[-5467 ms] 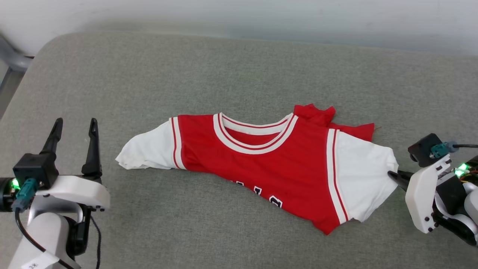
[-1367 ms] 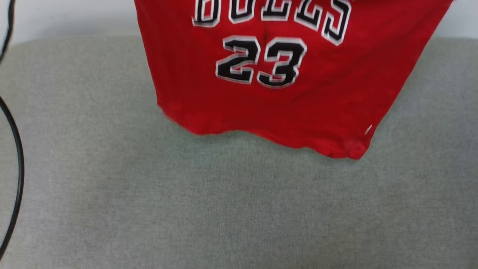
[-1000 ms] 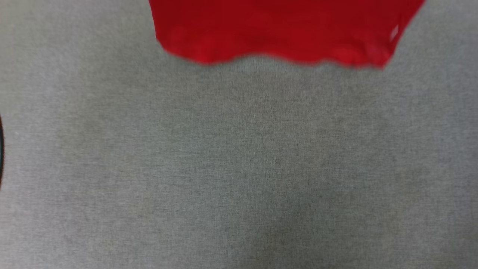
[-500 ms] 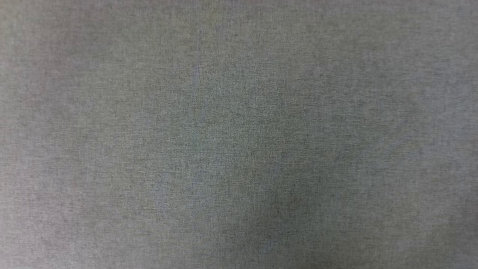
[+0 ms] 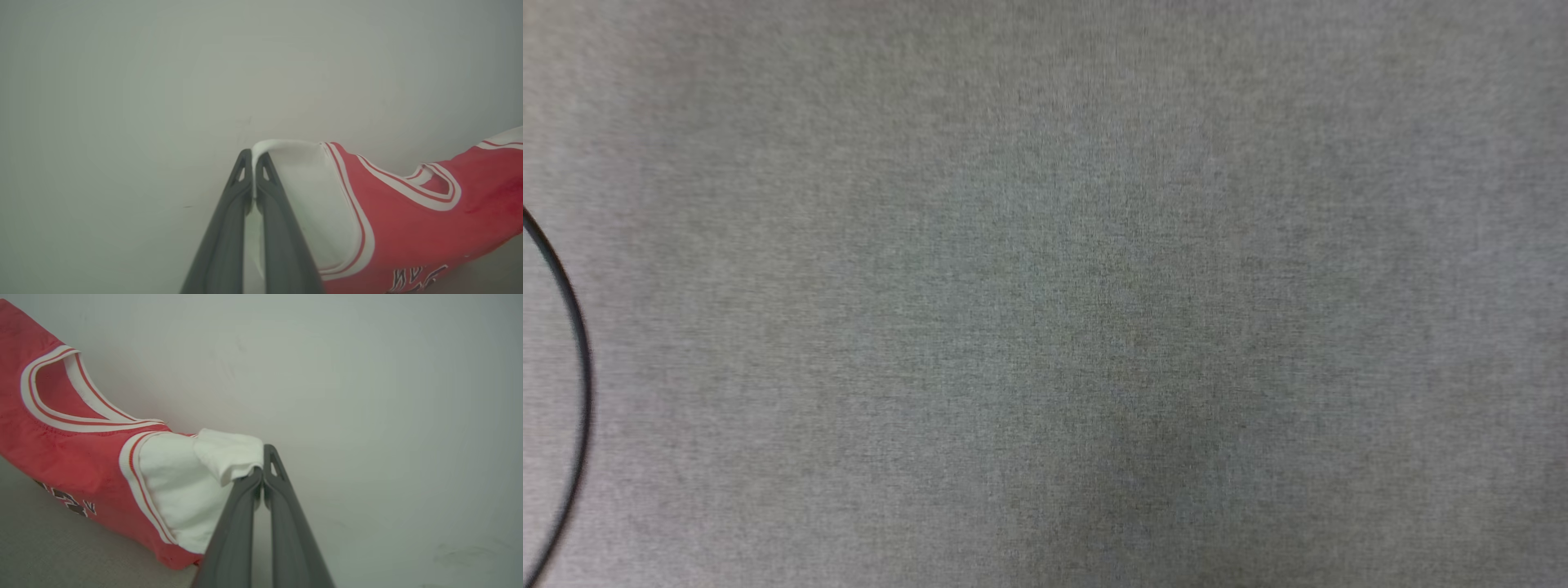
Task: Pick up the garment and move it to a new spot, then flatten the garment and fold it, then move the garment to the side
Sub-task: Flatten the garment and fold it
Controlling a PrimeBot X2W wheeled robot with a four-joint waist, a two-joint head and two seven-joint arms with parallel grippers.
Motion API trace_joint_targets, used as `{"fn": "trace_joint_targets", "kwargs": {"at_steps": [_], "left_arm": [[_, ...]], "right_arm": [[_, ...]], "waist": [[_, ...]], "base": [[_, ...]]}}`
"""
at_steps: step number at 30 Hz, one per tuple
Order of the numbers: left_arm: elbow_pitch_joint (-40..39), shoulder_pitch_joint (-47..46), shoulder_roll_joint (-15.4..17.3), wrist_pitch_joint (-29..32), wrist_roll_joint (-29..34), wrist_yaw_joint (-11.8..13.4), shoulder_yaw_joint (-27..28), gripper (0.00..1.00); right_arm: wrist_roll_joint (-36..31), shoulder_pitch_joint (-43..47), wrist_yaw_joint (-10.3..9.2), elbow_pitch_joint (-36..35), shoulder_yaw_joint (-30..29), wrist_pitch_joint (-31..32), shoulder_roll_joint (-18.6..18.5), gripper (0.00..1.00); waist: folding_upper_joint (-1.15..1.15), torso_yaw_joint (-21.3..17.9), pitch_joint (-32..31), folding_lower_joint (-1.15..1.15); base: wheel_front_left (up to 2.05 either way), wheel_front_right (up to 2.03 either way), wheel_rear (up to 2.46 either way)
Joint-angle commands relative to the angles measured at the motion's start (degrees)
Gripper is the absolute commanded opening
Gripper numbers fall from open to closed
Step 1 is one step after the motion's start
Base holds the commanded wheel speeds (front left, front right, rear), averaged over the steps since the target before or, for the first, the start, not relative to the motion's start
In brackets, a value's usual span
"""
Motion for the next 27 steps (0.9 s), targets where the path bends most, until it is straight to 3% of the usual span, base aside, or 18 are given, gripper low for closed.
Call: {"fn": "trace_joint_targets", "kwargs": {"at_steps": [1, 12, 18, 27], "left_arm": [[-0.87, 4.11, 0.53, -1.09, -0.57, 0.67, 0.25, 0.0], [-10.11, 32.52, 4.51, -4.39, -6.57, 5.49, 0.8, 0.0], [-16.91, 49.34, 6.46, -5.4, -10.65, 9.59, 1.61, 0.0], [-21.8, 68.54, 6.2, -6.33, -15.63, 13.78, 1.98, 0.0]], "right_arm": [[0.67, 3.7, -0.1, -0.76, 1.28, -0.74, -0.96, 0.0], [4.25, 27.38, -0.1, -9.2, 3.29, -1.84, -3.55, 0.0], [3.36, 40.03, -0.1, -13.71, 1.76, 0.66, -3.14, 0.0], [2.51, 58.12, -0.1, -16.08, -2.12, 2.25, -0.41, 0.0]], "waist": [[0.0, 0.31, -1.91, 0.0], [0.0, 0.86, -10.89, 0.0], [0.0, 0.73, -15.11, 0.0], [0.0, 0.67, -21.27, 0.0]], "base": [[0.0, 0.0, 0.0], [0.0, 0.0, 0.0], [0.0, 0.0, 0.0], [0.0, 0.0, 0.0]]}}
